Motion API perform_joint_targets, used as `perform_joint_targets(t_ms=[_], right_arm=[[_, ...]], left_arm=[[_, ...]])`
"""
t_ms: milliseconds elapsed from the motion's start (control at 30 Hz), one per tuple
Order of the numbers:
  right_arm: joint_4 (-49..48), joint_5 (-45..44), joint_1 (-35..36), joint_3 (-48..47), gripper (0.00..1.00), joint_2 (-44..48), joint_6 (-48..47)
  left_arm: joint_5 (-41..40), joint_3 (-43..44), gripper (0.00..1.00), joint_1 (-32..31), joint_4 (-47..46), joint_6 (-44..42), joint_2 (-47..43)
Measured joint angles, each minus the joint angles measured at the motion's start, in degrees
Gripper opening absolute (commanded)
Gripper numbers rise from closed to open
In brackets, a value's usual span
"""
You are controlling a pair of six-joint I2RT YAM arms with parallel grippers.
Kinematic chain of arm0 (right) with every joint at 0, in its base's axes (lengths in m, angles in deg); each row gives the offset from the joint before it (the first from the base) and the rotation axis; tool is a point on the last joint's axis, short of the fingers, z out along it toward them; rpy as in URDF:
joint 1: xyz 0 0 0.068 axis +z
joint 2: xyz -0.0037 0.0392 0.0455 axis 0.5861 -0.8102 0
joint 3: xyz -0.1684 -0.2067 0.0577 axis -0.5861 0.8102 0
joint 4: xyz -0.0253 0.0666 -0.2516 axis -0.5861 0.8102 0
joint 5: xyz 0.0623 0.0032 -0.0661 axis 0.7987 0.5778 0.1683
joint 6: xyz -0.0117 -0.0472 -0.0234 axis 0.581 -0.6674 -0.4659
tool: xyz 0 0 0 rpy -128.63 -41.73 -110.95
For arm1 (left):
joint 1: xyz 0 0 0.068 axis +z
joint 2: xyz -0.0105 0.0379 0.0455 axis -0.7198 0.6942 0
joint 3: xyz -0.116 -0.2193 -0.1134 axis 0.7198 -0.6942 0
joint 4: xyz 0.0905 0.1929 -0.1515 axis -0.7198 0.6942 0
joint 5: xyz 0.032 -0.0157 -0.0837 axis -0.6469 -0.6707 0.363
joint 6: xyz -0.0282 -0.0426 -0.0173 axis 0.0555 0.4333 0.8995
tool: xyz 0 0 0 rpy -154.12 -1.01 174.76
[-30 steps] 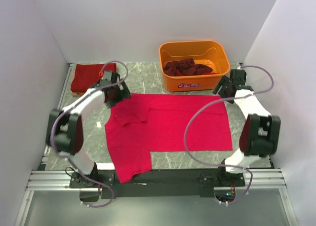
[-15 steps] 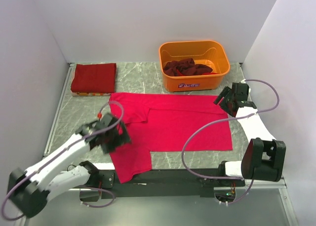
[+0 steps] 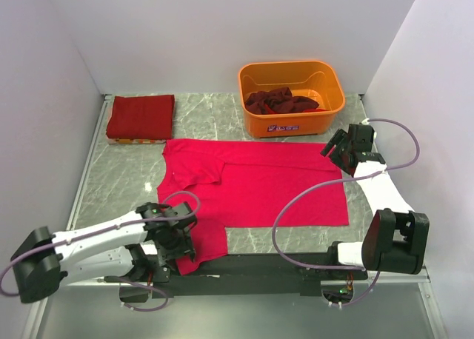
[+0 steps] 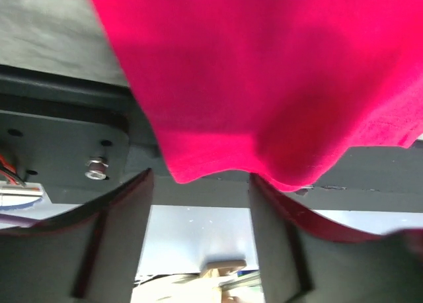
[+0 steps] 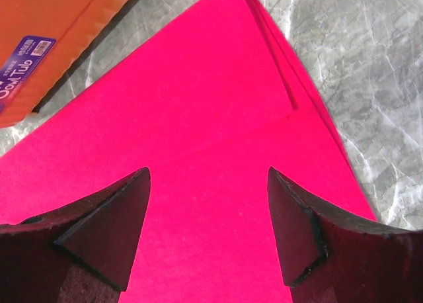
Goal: Fold and stack the t-shirts
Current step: Fold the tshirt
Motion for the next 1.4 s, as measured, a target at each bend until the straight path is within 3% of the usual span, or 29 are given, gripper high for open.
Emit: perform_joint_targets(t_ms=[67, 200, 333, 567, 700, 733, 767, 967, 1167, 1400], right_arm=[[0.0, 0.07, 0.0, 0.02, 0.78, 0.0, 0.0], [0.02, 0.0, 0.0, 0.04, 0.78, 0.0, 0.02], [0.09, -0.17, 0.0, 0.04, 0.78, 0.0, 0.2], [0.07, -0.09, 0.0, 3.96, 0.78, 2.95, 0.94], [2.27, 1.16, 0.0, 8.59, 0.78, 8.59, 1.27], [3.02, 1.33, 0.0, 9.4, 0.78, 9.92, 1.31], [3.69, 1.42, 0.0, 10.36, 0.78, 11.45, 1.36], [10.32, 4.09, 0.0, 13.73, 0.78, 17.88, 2.34], [17.81, 8.13, 0.0, 16.41, 0.78, 19.8, 5.7], [25.99, 2.84, -0.02, 17.09, 0.79, 25.24, 10.36]], left_arm=[[-0.04, 1.31, 0.56, -1.92, -0.57, -0.15, 2.75], [0.46, 1.88, 0.57, -5.46, -1.68, -0.17, 6.4], [0.57, 1.57, 0.56, -6.34, -1.66, 0.0, 8.5], [0.02, 0.68, 0.44, -6.34, -3.76, 0.31, 11.08], [0.31, 0.57, 0.21, -6.29, -3.8, -0.09, 12.13], [0.33, 0.52, 0.07, -6.27, -3.74, -0.09, 12.22], [0.31, 0.55, 0.01, -6.27, -3.48, -0.2, 12.24], [-1.2, 1.9, 0.01, -6.47, -2.84, -0.59, 12.98], [-8.13, 8.37, 0.01, -6.49, -3.78, -2.62, 12.92], [-11.23, 12.07, 0.01, -1.53, -6.38, -7.15, 9.27]])
